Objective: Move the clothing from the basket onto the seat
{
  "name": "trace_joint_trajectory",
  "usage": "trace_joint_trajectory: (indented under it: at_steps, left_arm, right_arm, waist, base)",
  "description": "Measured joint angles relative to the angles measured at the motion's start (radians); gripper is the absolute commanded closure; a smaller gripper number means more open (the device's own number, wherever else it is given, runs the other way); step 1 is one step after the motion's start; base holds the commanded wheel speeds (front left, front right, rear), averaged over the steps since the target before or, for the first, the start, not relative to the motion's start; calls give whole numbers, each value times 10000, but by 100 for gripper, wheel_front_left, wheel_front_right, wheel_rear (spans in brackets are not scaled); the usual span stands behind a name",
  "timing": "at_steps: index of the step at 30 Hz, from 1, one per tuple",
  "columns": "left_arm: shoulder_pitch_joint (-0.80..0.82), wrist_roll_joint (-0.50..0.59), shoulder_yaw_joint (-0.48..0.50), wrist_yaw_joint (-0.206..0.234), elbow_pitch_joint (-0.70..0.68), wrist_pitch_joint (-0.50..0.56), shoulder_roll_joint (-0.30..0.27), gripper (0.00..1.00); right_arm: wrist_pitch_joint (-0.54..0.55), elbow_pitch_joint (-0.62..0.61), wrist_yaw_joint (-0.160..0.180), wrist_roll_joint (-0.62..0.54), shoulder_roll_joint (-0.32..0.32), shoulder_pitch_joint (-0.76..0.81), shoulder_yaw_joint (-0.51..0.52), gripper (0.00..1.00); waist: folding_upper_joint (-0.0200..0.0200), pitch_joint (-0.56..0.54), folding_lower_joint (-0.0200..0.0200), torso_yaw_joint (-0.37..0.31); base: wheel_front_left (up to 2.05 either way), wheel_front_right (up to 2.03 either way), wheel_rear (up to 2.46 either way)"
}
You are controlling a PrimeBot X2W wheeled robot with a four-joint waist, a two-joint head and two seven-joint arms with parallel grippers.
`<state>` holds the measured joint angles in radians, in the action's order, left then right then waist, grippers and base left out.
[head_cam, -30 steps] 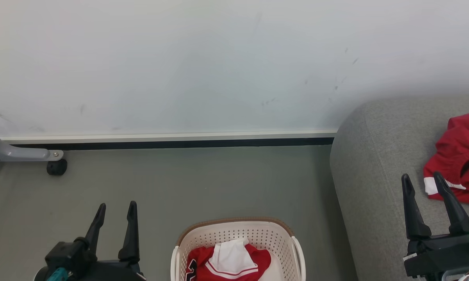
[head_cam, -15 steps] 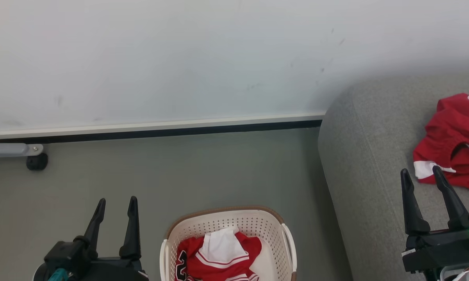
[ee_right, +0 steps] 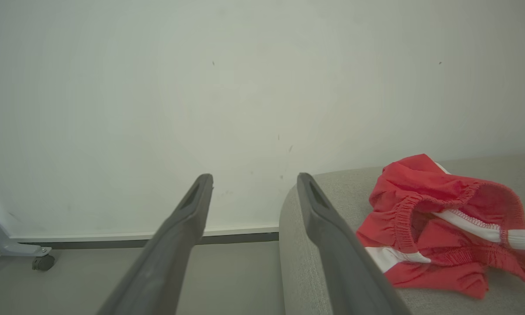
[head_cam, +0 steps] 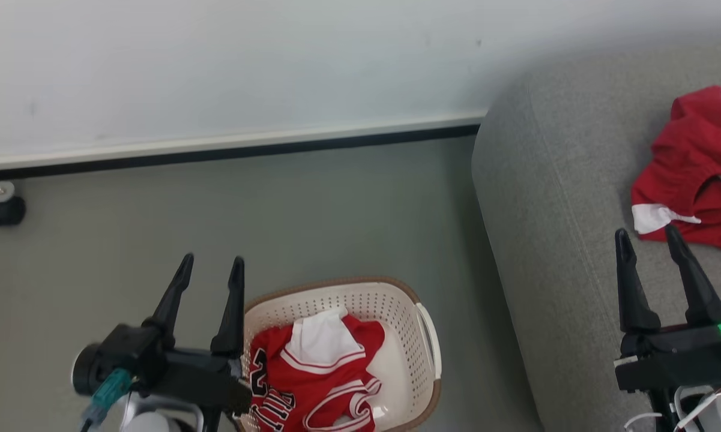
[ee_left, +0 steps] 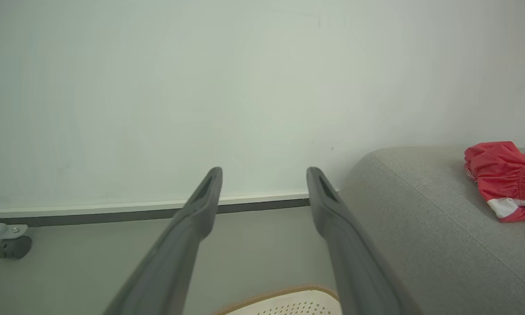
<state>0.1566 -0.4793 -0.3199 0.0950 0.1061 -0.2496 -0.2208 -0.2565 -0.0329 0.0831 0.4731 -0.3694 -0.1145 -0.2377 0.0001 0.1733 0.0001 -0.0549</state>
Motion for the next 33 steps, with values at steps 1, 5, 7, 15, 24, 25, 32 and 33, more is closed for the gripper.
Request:
trace_joint_trajectory:
  at_steps: [1,5,7,15,24,25,32,33]
  left_arm:
    - [193,59,-90,-81,61,13,0,0]
    - [848,217,-433,-268,410,232,15,0]
    - [1170,389,-570,-362,644,383,36,0]
    - [2260,522,-955,-725,1724,913,102,0]
    - [3343,663,-1275,-1026,3124,1653,249,0]
    - [3464,665,-1302,-1041,3292,1724,274,0]
    - [4070,704,-1333,-1053,4460,2255,251,0]
    - [4156,704,-1329,-1055,4619,2318,247,0]
  right_arm:
    - [-2,-36,-17,0,8,-78,29,0]
    - [-2,-153,-56,-23,38,-375,88,0]
    - [-2,-205,-102,-134,42,-517,98,0]
    - [-2,-403,-234,-268,290,-1317,63,0]
    - [-2,-698,-397,-201,986,-2103,21,0]
    - [-2,-731,-410,-201,1047,-2168,10,0]
    - [-4,-972,-570,-209,1340,-2578,-33,0]
    - [-4,-1001,-571,-221,1365,-2628,-33,0]
  waist:
    - [0,122,0,-29]
    - [0,622,1,-138]
    - [0,884,1,-193]
    - [1,2093,1,-497]
    - [1,3322,2,-913]
    - [1,3458,2,-966]
    - [1,4421,1,-1362]
    - [1,4557,1,-1420]
  base:
    - [0,0,0]
    - [0,0,0]
    - [0,0,0]
    - [0,0,0]
    - [0,0,0]
    - [0,0,0]
    - [0,0,0]
    - [0,0,0]
